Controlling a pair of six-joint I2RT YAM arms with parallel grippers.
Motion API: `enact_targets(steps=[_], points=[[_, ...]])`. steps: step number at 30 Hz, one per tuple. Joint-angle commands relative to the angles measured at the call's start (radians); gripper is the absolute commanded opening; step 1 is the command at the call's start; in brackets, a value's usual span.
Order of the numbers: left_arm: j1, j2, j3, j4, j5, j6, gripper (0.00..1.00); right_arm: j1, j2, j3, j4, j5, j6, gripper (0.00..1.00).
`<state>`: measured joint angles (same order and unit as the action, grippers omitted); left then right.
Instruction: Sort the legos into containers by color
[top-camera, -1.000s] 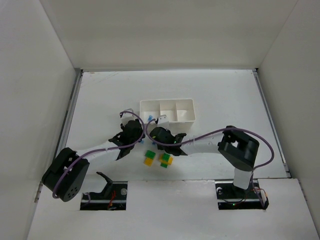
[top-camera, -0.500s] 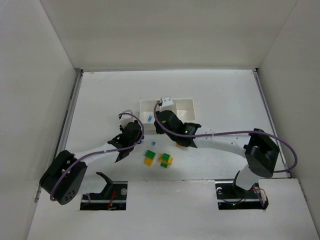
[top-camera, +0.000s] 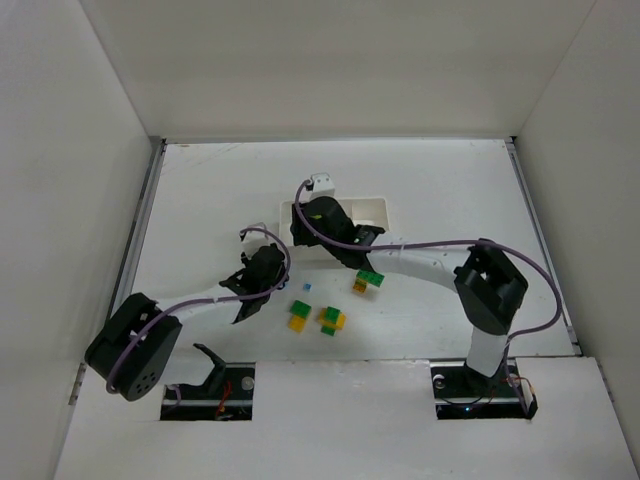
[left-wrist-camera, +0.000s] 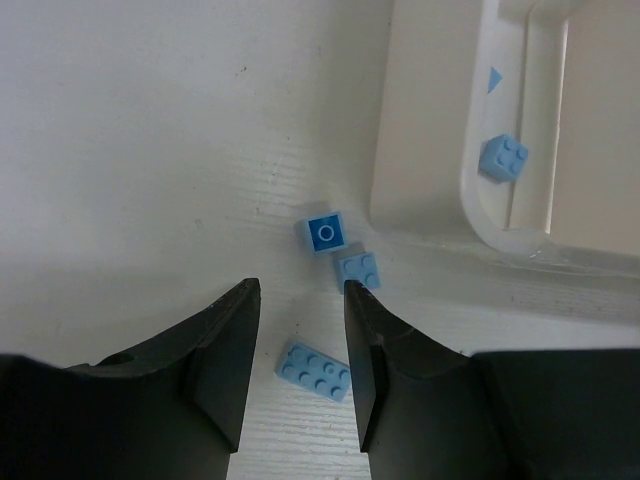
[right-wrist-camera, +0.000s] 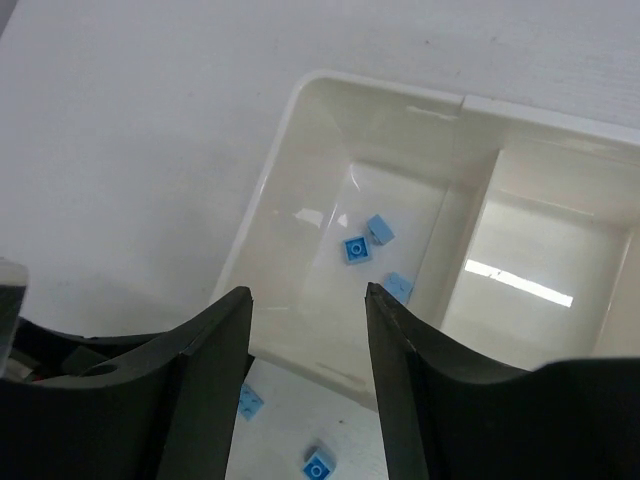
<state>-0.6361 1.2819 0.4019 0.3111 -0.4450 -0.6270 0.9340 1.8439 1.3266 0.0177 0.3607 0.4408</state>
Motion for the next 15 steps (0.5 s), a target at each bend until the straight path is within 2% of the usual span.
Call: enact_targets(steps=[1, 6, 15], points=[[-0.015, 0.014, 0.040, 0.036, -0.015, -0.010, 0.36, -0.007, -0.093, -0.035, 0.093, -0.016, -0.004, 0.55], [-0.036, 0.056, 0.058, 0.042, -0.023, -0.013, 0.36, -0.004, -0.166, -0.131, 0.133, -0.019, -0.005, 0.55], [-0.078, 0.109, 0.083, 0.048, -0.067, -0.030, 0.35, 0.013, -0.190, -0.202, 0.171, -0.025, 0.006, 0.55]])
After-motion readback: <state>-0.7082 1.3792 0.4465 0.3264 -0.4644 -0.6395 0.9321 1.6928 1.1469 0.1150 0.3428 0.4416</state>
